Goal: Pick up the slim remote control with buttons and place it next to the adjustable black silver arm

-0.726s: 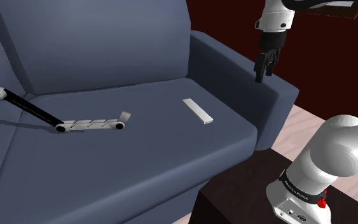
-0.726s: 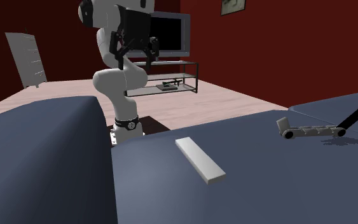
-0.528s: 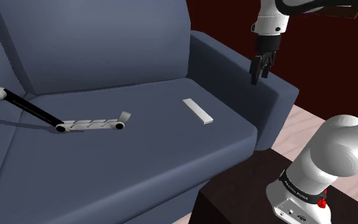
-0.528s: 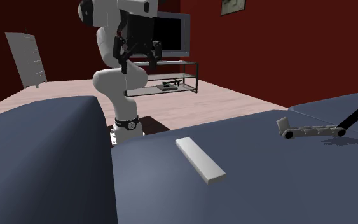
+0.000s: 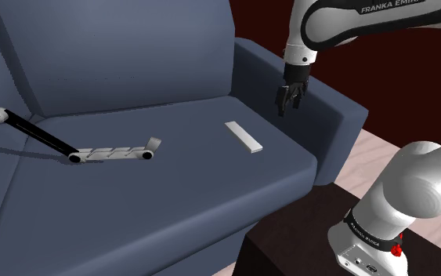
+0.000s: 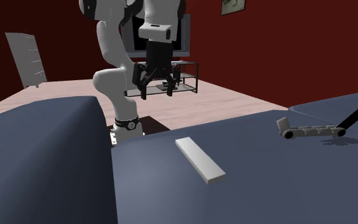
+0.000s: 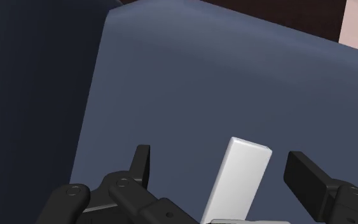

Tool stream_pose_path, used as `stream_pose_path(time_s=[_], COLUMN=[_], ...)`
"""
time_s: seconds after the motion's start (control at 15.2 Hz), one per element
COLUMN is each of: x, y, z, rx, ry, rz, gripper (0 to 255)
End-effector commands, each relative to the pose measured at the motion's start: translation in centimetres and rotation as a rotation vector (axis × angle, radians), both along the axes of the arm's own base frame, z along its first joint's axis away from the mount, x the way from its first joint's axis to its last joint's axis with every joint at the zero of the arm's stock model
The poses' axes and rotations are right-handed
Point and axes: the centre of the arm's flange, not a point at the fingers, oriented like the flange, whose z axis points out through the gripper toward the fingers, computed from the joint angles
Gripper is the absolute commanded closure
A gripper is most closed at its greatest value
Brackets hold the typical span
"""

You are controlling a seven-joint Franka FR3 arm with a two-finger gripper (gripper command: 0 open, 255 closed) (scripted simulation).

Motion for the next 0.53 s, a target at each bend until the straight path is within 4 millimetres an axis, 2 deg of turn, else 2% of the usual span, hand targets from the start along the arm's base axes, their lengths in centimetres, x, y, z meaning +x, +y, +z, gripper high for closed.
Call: stream_pose_path(time_s=[0.0,0.46], x=[1.6,7.7], y=[0.6,2.6], z=[-1.8,-7.5], rx=[0.005,0.019], ry=[-0.018,-0.071], rz=[-0.007,-0.028], gripper=[0,0])
